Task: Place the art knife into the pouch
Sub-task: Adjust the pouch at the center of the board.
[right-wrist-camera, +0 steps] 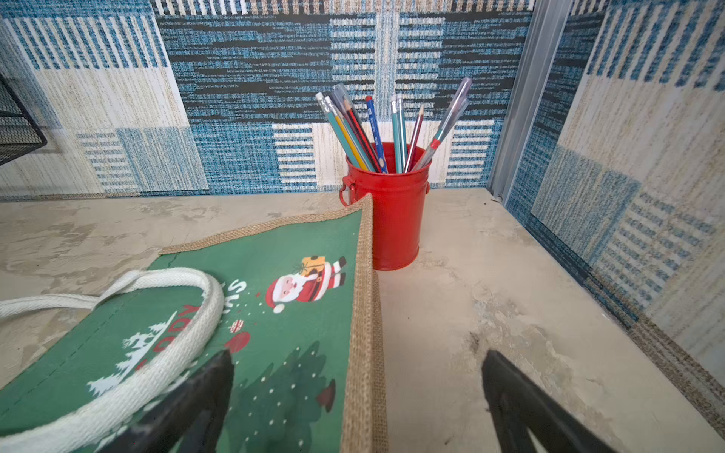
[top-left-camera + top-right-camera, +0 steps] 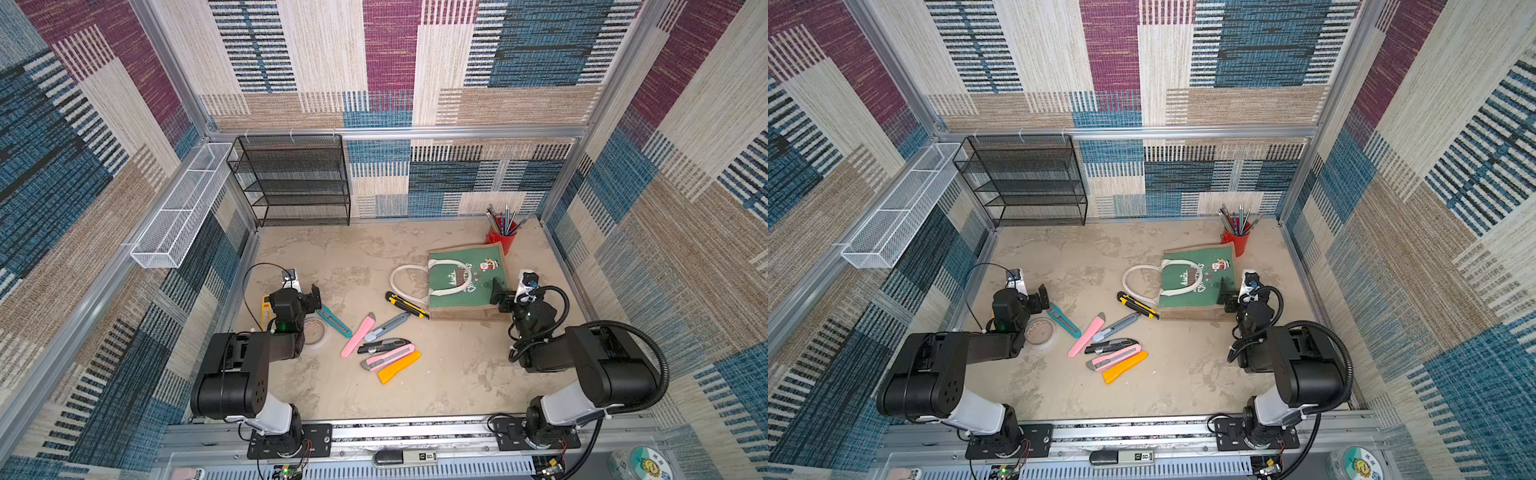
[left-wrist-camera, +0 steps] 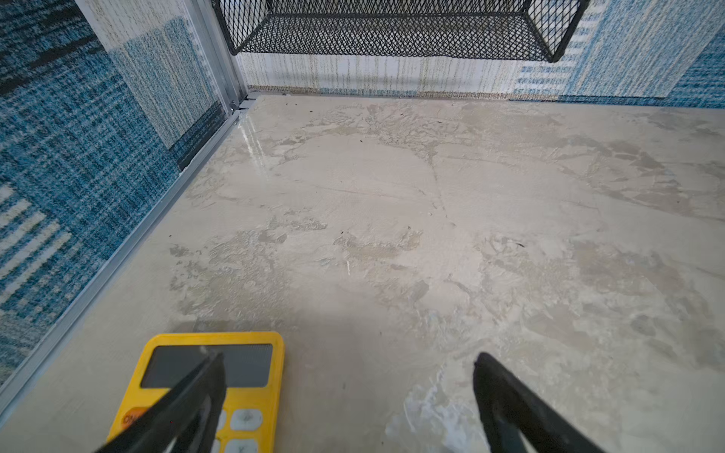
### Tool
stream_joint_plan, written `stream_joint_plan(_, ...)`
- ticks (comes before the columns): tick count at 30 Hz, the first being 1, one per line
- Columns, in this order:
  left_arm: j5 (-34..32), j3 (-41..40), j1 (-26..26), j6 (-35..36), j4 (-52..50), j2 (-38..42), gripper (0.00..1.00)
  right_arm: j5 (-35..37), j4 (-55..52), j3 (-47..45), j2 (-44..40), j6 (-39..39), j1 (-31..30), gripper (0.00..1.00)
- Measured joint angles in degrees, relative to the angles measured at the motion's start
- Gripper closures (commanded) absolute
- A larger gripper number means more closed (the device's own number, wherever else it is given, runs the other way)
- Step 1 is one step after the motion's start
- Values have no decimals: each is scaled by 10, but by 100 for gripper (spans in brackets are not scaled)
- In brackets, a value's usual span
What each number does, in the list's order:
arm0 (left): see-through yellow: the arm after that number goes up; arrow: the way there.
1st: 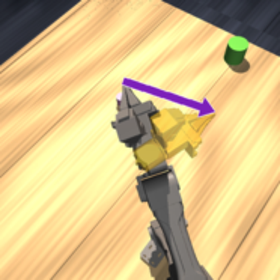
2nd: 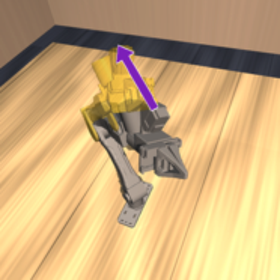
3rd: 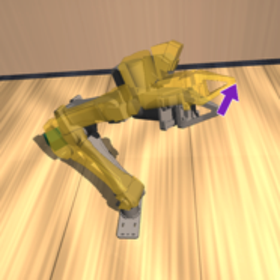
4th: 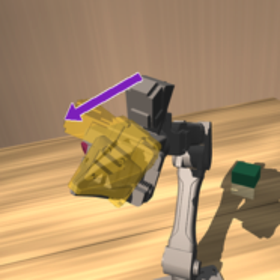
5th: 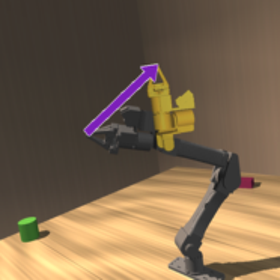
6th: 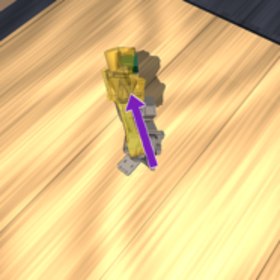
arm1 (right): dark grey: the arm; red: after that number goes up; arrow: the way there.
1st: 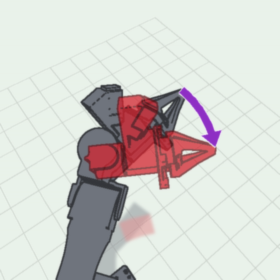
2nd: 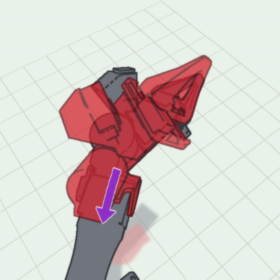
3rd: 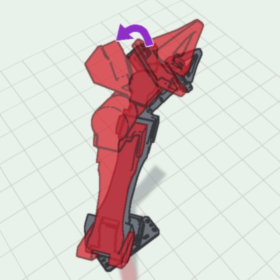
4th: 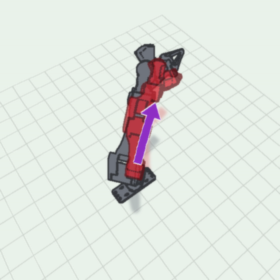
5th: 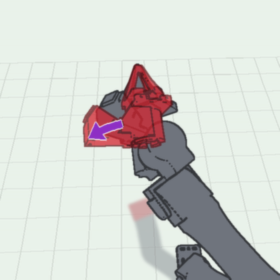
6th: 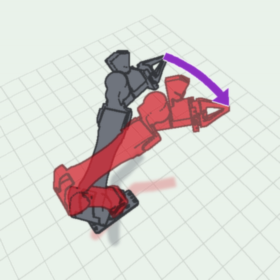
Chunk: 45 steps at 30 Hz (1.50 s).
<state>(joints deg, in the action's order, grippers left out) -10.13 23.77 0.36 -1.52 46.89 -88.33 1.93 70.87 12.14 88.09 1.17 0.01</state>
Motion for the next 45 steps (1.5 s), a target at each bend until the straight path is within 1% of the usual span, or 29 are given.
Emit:
stream_joint_plan(22,0,-2,0,0,0,1,1,0,0,0,0,0,0,1)
stream_joint_plan(26,17,-20,-2,2,9,15,1,0,-2,1,-4,0,0,1)
stream_joint_plan(29,12,-23,-10,2,4,50,1,13,-63,39,-35,-1,0,1)
stream_joint_plan(32,-12,-22,-26,4,-15,100,1,35,-103,77,-59,-9,-3,1)
stream_joint_plan(33,-34,-21,-38,8,-30,122,1,50,-134,90,-66,-12,-7,1)
stream_joint_plan(37,-46,3,-83,10,-106,202,1,58,-236,129,-110,-39,-23,1)
stream_joint_plan(38,-47,10,-94,10,-120,216,1,56,-265,141,-125,-50,-26,1)
stream_joint_plan(39,-62,21,-112,10,-146,229,1,55,-300,157,-138,-63,-29,1)
stream_joint_plan(42,-67,53,-167,6,-223,260,2,46,-400,216,-163,-98,-43,0)
stream_joint_plan(45,-75,67,-205,-14,-297,295,4,21,-505,270,-183,-124,-58,1)
